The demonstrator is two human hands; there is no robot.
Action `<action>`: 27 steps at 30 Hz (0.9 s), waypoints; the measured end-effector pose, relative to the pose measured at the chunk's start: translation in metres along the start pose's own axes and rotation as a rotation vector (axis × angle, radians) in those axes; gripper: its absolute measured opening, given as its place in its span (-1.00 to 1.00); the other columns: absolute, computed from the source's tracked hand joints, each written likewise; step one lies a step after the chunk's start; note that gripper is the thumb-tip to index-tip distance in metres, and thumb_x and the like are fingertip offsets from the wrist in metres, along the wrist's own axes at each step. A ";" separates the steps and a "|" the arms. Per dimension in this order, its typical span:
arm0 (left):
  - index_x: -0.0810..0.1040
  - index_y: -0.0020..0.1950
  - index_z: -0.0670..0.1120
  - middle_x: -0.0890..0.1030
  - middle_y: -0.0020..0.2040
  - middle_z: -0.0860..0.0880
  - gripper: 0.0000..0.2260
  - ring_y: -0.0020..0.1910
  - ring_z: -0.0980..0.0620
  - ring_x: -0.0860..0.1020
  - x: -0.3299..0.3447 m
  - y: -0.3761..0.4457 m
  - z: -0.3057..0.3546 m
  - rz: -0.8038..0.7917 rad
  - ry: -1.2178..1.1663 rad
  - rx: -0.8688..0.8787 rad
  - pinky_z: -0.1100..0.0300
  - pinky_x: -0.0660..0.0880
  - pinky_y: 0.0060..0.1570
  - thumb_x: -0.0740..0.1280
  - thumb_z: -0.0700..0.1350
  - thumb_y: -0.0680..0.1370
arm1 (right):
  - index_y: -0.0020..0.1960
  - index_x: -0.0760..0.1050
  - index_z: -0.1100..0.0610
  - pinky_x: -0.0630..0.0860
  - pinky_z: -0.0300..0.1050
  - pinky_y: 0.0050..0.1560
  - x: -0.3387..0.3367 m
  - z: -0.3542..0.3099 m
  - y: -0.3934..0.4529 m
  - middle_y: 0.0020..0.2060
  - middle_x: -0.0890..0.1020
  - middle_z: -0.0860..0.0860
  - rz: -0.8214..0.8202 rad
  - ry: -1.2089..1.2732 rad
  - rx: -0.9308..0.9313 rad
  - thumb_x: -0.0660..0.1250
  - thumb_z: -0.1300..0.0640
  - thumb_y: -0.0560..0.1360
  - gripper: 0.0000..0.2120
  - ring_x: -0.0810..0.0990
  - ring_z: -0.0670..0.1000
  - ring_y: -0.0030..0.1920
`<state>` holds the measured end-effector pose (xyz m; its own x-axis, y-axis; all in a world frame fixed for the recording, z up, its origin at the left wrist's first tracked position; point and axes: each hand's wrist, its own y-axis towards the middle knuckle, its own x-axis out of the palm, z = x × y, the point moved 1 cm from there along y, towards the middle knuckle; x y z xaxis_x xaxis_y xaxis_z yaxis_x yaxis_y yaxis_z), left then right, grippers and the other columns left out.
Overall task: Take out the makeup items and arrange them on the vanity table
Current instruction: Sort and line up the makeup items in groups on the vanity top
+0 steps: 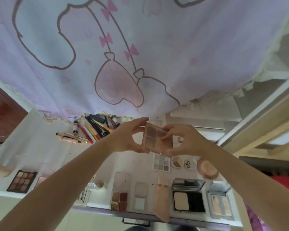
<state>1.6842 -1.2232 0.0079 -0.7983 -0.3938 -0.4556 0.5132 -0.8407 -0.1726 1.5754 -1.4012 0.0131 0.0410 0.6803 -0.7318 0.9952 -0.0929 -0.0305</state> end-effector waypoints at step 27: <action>0.36 0.32 -0.12 0.41 0.27 -0.09 -0.57 0.18 -0.05 0.46 0.094 0.025 -0.109 -0.128 0.390 -0.494 0.19 0.39 0.12 0.32 -0.07 0.47 | 0.16 0.52 0.20 0.36 -0.27 0.03 0.068 0.093 0.002 0.08 0.59 0.11 -0.329 -0.168 0.379 0.26 0.18 0.49 -0.74 0.53 0.05 0.08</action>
<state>1.6568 -1.2410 -0.1345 -0.7379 -0.0593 -0.6723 0.5801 -0.5649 -0.5869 1.5715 -1.4228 -0.1005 -0.3141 0.5947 -0.7400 0.8497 -0.1715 -0.4986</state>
